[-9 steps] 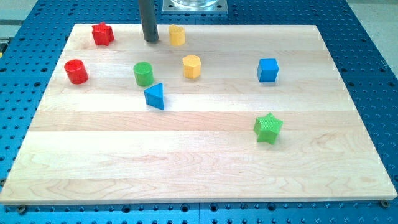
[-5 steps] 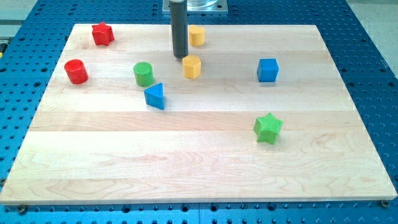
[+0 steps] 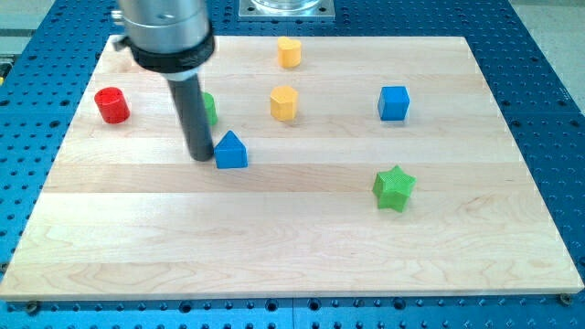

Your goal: Move the triangle top right

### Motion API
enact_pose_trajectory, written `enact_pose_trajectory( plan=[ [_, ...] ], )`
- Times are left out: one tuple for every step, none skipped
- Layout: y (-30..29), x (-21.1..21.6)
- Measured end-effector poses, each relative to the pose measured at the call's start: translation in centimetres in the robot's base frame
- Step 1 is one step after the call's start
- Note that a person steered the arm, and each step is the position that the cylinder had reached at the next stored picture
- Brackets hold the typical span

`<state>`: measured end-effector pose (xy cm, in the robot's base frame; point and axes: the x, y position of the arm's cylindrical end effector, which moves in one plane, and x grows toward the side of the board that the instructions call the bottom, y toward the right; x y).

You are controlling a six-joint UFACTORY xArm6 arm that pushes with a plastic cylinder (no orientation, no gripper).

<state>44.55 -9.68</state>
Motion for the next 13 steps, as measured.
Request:
enact_pose_trajectory(
  plan=[
    [6.4,0.2],
    [6.1,4.9],
    [9.6,3.5],
    [11.0,-2.0],
    [14.4,-1.3],
    [15.2,-2.9],
    [15.5,-8.2],
    [15.4,-11.9],
    [13.9,-12.1],
    [20.1,-14.6],
    [19.9,-16.8],
    [18.7,-17.7],
    [22.6,-19.7]
  ],
)
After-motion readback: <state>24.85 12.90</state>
